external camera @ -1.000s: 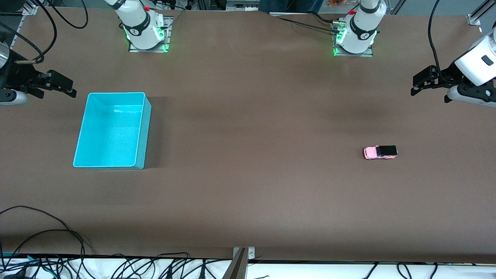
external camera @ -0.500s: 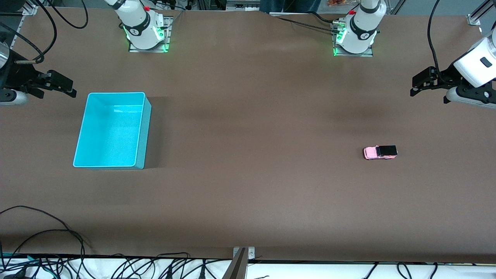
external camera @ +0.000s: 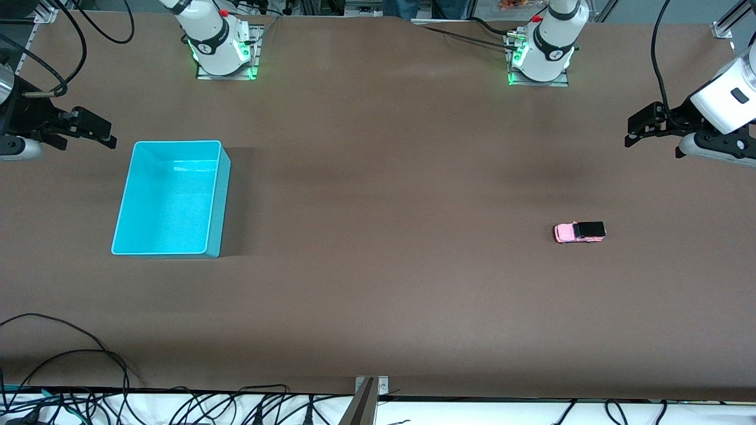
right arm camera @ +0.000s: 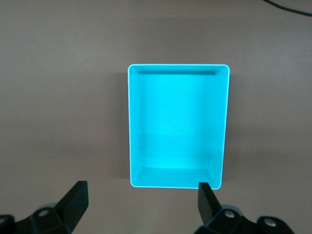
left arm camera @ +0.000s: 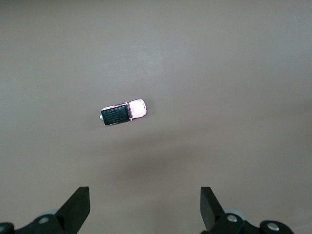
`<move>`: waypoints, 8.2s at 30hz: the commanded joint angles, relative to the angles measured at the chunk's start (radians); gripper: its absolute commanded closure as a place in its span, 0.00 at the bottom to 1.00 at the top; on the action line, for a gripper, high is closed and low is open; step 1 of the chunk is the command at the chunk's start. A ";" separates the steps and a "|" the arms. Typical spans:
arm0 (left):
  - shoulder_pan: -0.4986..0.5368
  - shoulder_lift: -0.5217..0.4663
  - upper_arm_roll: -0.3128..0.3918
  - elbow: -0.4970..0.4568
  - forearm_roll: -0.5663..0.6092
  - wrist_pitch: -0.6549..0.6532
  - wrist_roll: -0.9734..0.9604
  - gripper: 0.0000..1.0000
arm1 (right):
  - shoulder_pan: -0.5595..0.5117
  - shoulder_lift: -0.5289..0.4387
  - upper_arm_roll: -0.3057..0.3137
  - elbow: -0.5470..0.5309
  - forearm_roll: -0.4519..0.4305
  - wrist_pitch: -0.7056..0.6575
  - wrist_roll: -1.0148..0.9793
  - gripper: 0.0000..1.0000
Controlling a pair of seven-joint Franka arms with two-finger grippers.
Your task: Wind and store pink jeep toy
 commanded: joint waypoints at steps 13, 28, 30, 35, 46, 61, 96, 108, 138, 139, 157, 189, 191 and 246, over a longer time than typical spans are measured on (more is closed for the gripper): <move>-0.007 0.075 -0.001 0.055 0.016 -0.005 0.011 0.00 | -0.004 0.004 0.001 0.017 -0.006 -0.006 -0.010 0.00; -0.004 0.139 0.000 0.108 0.088 0.003 0.322 0.00 | -0.004 0.004 0.001 0.017 -0.006 -0.006 -0.010 0.00; -0.003 0.144 0.000 0.108 0.088 0.011 0.385 0.00 | -0.004 0.004 0.001 0.017 -0.006 -0.006 -0.010 0.00; -0.001 0.173 0.000 0.100 0.087 0.017 0.514 0.00 | -0.004 0.004 0.001 0.017 -0.006 -0.006 -0.012 0.00; 0.053 0.323 -0.001 0.095 0.071 0.073 0.858 0.00 | -0.004 0.004 0.001 0.017 -0.006 -0.006 -0.010 0.00; 0.072 0.383 -0.004 -0.043 0.079 0.374 1.224 0.00 | -0.004 0.004 0.001 0.017 -0.006 -0.006 -0.010 0.00; 0.106 0.503 -0.009 -0.377 0.235 0.917 1.386 0.00 | -0.004 0.004 0.001 0.017 -0.006 -0.006 -0.010 0.00; 0.112 0.517 -0.012 -0.377 0.234 0.928 1.404 0.63 | -0.004 0.004 0.001 0.017 -0.005 -0.006 -0.010 0.00; 0.157 0.560 -0.021 -0.356 0.234 0.914 1.510 0.87 | -0.004 0.004 0.001 0.017 -0.006 -0.006 -0.010 0.00; 0.169 0.567 -0.021 -0.353 0.234 0.914 1.511 0.87 | -0.004 0.004 0.001 0.017 -0.005 -0.006 -0.010 0.00; 0.408 0.646 -0.020 -0.268 0.235 0.913 1.668 0.84 | -0.004 0.004 0.001 0.017 -0.005 -0.006 -0.010 0.00; 0.502 0.609 -0.029 0.041 0.223 0.453 1.781 0.00 | -0.004 0.004 0.001 0.017 -0.005 -0.006 -0.010 0.00; 0.497 0.592 -0.029 0.066 0.223 0.413 1.780 0.00 | -0.004 0.004 0.001 0.017 -0.005 -0.006 -0.010 0.00; 0.214 0.425 -0.109 0.287 0.105 0.166 1.116 0.00 | -0.004 0.004 0.001 0.017 -0.005 -0.006 -0.010 0.00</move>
